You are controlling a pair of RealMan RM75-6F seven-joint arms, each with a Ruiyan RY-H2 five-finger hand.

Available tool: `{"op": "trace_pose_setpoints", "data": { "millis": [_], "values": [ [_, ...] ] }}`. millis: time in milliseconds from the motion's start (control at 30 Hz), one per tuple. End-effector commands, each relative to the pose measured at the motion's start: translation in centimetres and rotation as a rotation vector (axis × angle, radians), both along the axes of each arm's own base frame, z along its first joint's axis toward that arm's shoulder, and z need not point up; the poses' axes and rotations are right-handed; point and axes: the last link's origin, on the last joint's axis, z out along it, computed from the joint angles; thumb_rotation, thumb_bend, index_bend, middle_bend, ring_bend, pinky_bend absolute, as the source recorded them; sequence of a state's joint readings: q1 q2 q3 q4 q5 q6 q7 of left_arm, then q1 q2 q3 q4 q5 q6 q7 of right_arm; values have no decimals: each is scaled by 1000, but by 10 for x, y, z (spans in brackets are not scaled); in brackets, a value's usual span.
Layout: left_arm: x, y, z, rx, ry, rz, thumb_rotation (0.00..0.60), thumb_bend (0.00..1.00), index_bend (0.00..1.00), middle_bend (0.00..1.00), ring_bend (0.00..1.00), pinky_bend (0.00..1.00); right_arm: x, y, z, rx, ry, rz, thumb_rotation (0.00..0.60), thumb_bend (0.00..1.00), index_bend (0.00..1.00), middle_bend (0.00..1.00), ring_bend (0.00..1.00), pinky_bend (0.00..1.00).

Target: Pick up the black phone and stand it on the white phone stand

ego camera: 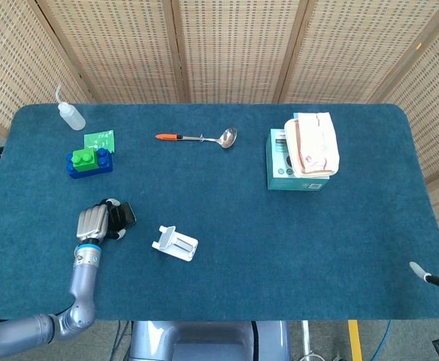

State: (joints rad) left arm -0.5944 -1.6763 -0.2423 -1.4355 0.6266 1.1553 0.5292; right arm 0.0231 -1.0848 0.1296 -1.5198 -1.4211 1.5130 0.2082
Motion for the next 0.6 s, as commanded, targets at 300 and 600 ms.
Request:
{"op": "trace_pose_setpoints", "data": {
  "millis": [300, 600],
  "values": [
    [15, -1, 28, 46, -195, -74, 600, 332, 317, 377, 415, 423, 0, 0, -1, 3, 1, -1, 600, 0, 0, 0, 0, 0],
    [46, -13, 47, 41, -425, -225, 600, 331, 330, 388, 419, 423, -1, -3, -4, 11, 14, -13, 600, 0, 0, 0, 0, 0]
  ]
}}
